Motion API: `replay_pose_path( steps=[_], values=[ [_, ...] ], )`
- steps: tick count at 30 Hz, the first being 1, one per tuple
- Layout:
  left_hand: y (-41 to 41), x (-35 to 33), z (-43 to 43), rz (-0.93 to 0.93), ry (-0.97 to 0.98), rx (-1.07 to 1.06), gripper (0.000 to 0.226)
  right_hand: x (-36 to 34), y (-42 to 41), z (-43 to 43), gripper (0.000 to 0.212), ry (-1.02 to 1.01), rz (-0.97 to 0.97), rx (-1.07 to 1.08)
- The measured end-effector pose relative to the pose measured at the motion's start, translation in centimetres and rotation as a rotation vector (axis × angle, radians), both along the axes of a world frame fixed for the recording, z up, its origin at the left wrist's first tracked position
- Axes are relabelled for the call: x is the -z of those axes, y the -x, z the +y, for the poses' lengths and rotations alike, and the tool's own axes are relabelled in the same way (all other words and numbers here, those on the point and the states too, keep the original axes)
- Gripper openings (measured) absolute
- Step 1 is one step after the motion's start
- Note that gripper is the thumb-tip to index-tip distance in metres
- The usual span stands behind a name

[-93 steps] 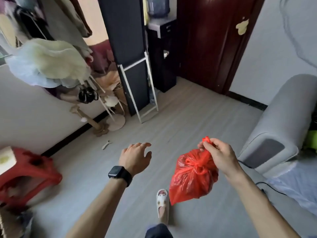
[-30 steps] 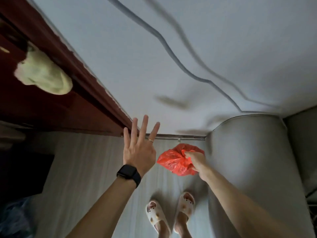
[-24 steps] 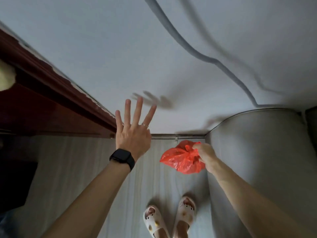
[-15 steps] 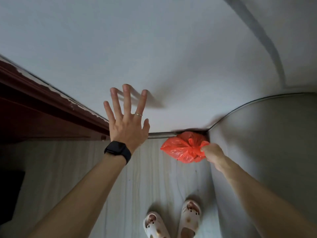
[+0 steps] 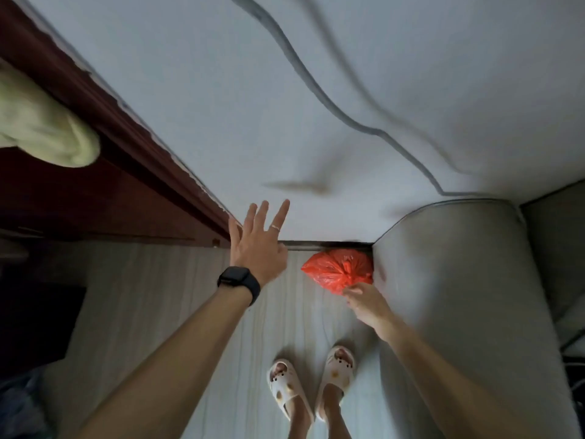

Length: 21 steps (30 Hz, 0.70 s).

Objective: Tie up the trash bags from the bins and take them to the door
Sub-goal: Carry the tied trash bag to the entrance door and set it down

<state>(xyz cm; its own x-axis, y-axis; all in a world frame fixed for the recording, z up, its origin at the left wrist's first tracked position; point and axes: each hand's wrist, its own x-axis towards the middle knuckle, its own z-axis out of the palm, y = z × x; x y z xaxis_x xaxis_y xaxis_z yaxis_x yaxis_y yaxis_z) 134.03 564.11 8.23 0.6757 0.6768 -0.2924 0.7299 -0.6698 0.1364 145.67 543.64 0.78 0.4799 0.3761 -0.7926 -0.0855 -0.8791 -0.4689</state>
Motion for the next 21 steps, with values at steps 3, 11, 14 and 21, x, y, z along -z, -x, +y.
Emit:
replay_pose_path(
  steps=[3,11,14,21],
  values=[
    [1.6,-4.9,-2.2,0.053,0.133,-0.055,0.08,-7.8,1.5,0.9,0.011,-0.128,-0.077,-0.112],
    [11.9,-16.5,-6.9,-0.116,0.278,-0.209,0.064,-24.7,7.0,2.7,0.018,-0.445,-0.397,-0.346],
    [18.2,-18.8,-8.4,-0.198,0.241,-0.443,0.06,-27.5,9.4,4.7,0.016,-0.603,-0.371,-0.473],
    [33.1,-21.6,-17.9,-0.108,0.205,-0.926,0.055,-30.3,18.9,7.3,0.018,-0.817,-0.34,-0.968]
  ],
)
